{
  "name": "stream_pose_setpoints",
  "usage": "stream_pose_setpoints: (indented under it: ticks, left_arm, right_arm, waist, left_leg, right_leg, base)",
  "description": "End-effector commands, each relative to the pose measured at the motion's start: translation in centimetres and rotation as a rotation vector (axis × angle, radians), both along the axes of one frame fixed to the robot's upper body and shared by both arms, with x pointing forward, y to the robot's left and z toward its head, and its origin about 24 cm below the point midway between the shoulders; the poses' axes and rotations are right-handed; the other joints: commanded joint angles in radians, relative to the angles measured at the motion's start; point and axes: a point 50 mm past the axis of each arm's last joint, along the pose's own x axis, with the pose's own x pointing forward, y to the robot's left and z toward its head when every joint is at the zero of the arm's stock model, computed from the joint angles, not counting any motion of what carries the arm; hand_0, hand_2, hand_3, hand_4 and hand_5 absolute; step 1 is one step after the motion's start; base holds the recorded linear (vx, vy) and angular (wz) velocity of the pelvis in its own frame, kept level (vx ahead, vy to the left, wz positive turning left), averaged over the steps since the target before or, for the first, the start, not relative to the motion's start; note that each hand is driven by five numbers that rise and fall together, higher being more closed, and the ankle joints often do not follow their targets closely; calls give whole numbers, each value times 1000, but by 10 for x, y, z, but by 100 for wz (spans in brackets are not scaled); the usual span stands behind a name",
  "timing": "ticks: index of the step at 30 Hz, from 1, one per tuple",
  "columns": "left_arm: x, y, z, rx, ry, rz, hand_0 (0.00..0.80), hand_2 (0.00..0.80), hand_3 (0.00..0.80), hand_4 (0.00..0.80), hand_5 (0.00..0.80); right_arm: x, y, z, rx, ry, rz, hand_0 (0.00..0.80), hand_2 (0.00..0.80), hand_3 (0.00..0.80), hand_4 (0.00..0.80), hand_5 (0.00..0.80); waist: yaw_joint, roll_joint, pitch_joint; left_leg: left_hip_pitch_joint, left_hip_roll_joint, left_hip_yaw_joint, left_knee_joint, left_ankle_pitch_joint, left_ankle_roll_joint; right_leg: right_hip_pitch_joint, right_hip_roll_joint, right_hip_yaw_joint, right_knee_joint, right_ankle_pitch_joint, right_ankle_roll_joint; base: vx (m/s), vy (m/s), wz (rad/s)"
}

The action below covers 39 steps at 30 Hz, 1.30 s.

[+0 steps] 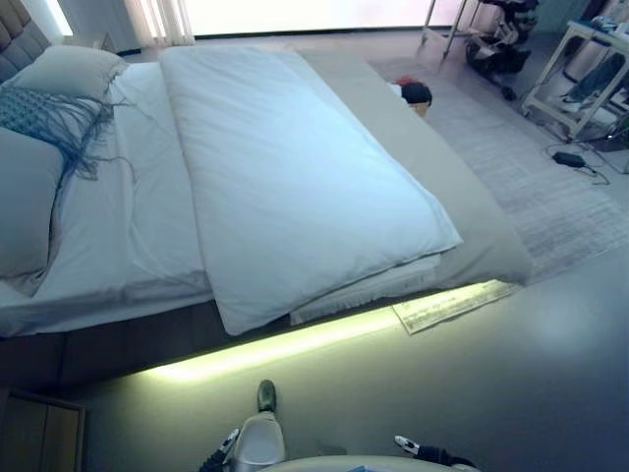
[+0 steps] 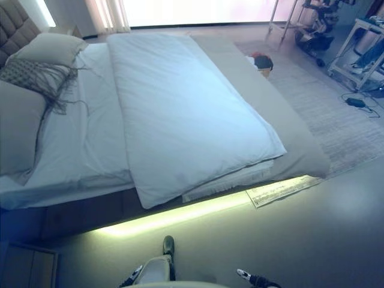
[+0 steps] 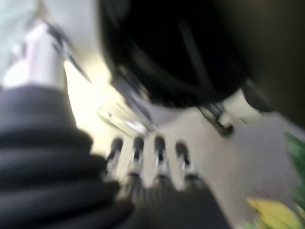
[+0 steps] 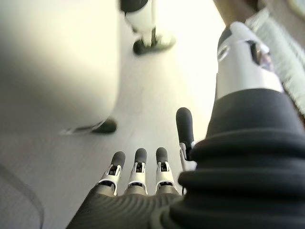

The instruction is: Make the bed neatly

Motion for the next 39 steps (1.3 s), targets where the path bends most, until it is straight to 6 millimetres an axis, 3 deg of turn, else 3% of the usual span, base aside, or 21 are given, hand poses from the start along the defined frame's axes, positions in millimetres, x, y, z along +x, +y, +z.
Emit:
stream_pose_setpoints:
  ticks: [1, 4, 6, 7, 8, 10, 13, 14, 16, 18, 22, 23, 25, 26, 27, 29, 31, 33, 39]
  left_arm:
    - [-15, -23, -6, -52, 83, -93, 0, 0, 0, 0, 0]
    - [-9, -22, -5, -48, 81, -114, 0, 0, 0, 0, 0]
    - [-2, -20, -3, -50, 70, -144, 0, 0, 0, 0, 0]
    - [0, -20, -3, -49, 67, -156, 0, 0, 0, 0, 0]
    - [2, -18, -2, -46, 64, -172, 0, 0, 0, 0, 0]
    - [8, -15, -1, -31, 51, -169, 0, 0, 0, 0, 0]
    - [23, -10, 3, -22, 4, -152, 0, 0, 0, 0, 0]
    - [33, -10, 5, -16, -30, -167, 0, 0, 0, 0, 0]
    - [50, -9, 9, -4, -82, -179, 0, 0, 0, 0, 0]
    - [63, -13, 11, -4, -130, -165, 0, 0, 0, 0, 0]
    - [45, -27, 4, -24, -91, -139, 0, 0, 0, 0, 0]
    - [39, -28, 2, -30, -72, -154, 0, 0, 0, 0, 0]
    - [31, -32, 0, -40, -42, -193, 0, 0, 0, 0, 0]
    - [28, -33, -1, -45, -36, -205, 0, 0, 0, 0, 0]
    - [25, -35, -1, -51, -36, -222, 0, 0, 0, 0, 0]
    - [30, -37, 0, -58, -64, -240, 0, 0, 0, 0, 0]
    - [36, -41, 1, -65, -90, -265, 0, 0, 0, 0, 0]
    - [50, -38, 5, -61, -147, -280, 0, 0, 0, 0, 0]
    - [99, -26, 22, -22, -266, -214, 0, 0, 0, 0, 0]
  right_arm:
    - [17, -6, 5, 4, -79, -34, 0, 0, 0, 0, 0]
    - [24, -4, 7, 14, -116, -63, 0, 0, 0, 0, 0]
    - [23, -6, 7, 0, -122, -88, 0, 0, 0, 0, 0]
    - [23, -7, 7, -8, -121, -95, 0, 0, 0, 0, 0]
    - [21, -10, 7, -15, -118, -104, 0, 0, 0, 0, 0]
    - [20, -12, 7, -17, -112, -108, 0, 0, 0, 0, 0]
    - [24, -14, 8, 6, -122, -116, 0, 0, 0, 0, 0]
    - [32, -14, 11, 15, -154, -124, 0, 0, 0, 0, 0]
    - [50, -12, 15, 21, -205, -122, 0, 0, 0, 0, 0]
    - [68, -6, 21, 56, -260, -151, 0, 0, 0, 0, 0]
    - [61, -4, 19, 104, -246, -193, 0, 0, 0, 0, 0]
    - [61, -5, 19, 110, -250, -214, 0, 0, 0, 0, 0]
    - [62, -6, 20, 132, -262, -264, 0, 0, 0, 0, 0]
    - [64, -7, 21, 146, -273, -282, 0, 0, 0, 0, 0]
    - [70, -9, 25, 181, -314, -325, 0, 0, 0, 0, 0]
    - [81, -10, 30, 230, -362, -357, 0, 0, 0, 0, 0]
    - [90, -10, 34, 252, -396, -369, 0, 0, 0, 0, 0]
    - [104, -14, 43, 275, -462, -402, 0, 0, 0, 0, 0]
    - [155, -13, 70, 319, -601, -450, 0, 0, 0, 0, 0]
  waist:
    - [39, 52, -64]
    - [37, 32, -79]
    - [23, 18, -82]
    - [17, 22, -83]
    - [-2, 28, -75]
    - [-26, 42, -61]
    - [-54, 64, -32]
    - [-68, 61, -7]
    - [-79, 56, 20]
    - [-81, 55, 50]
    - [-76, 47, 27]
    - [-77, 45, 22]
    - [-81, 41, 20]
    - [-82, 39, 19]
    - [-85, 39, 20]
    - [-95, 48, 29]
    - [-99, 65, 39]
    - [-102, 74, 75]
    - [-96, 81, 159]
  left_leg:
    - [-54, 80, -31, 33, -74, -90]
    - [-63, 42, -28, 70, -119, -53]
    - [-43, -4, -27, 70, -151, -12]
    - [-34, -9, -29, 69, -159, -1]
    - [-6, -20, -31, 60, -170, 13]
    - [34, -18, -24, 41, -175, 17]
    - [80, 11, -16, 11, -169, -10]
    - [88, 7, -21, 3, -178, -17]
    - [64, -1, -20, 5, -191, -20]
    - [35, -2, -12, 35, -207, -17]
    - [39, -42, -29, 117, -244, -16]
    - [42, -23, -1, 149, -253, -32]
    - [54, 22, 16, 177, -256, -52]
    - [58, 40, 15, 182, -256, -58]
    - [61, 87, 6, 191, -245, -72]
    - [64, 146, -33, 181, -219, -91]
    - [84, 124, -57, 142, -243, -85]
    - [19, 123, -72, 198, -249, -98]
    - [-130, 102, -87, 289, -279, -95]
  right_leg:
    - [63, -58, -23, 96, -67, 43]
    - [47, -95, -13, 153, -2, 56]
    - [-36, -154, 11, 322, 148, 70]
    - [-74, -163, 22, 372, 188, 70]
    - [-150, -159, 41, 454, 202, 60]
    - [-251, -134, 40, 478, 182, 36]
    - [-366, -40, 9, 299, 103, -4]
    - [-434, -9, 4, 206, 129, 5]
    - [-516, 7, 15, 146, 194, 18]
    - [-566, 14, 24, 169, 206, 12]
    - [-476, 20, 13, 127, 189, -11]
    - [-450, 11, -25, 121, 177, -20]
    - [-422, 1, -55, 125, 166, -26]
    - [-418, -5, -63, 131, 161, -27]
    - [-420, -14, -67, 146, 149, -30]
    - [-456, -29, -52, 183, 135, -29]
    - [-509, -53, -43, 218, 138, -16]
    - [-560, -93, -26, 252, 152, 8]
    - [-699, -135, 12, 313, 173, 45]
  base:
    - [301, 296, 22]
    - [268, 300, 7]
    - [253, 297, 10]
    - [275, 274, 14]
    - [242, 210, 20]
    - [244, 122, 23]
    - [126, -85, 13]
    - [-100, -185, 18]
    - [-184, -162, 15]
    - [-67, -158, 38]
    - [254, -91, 91]
    - [208, -28, 77]
    - [197, 16, 50]
    - [145, 75, 21]
    - [79, 97, 8]
    - [5, 175, 1]
    - [-41, 261, -12]
    - [-151, 203, -21]
    - [-153, 80, 10]
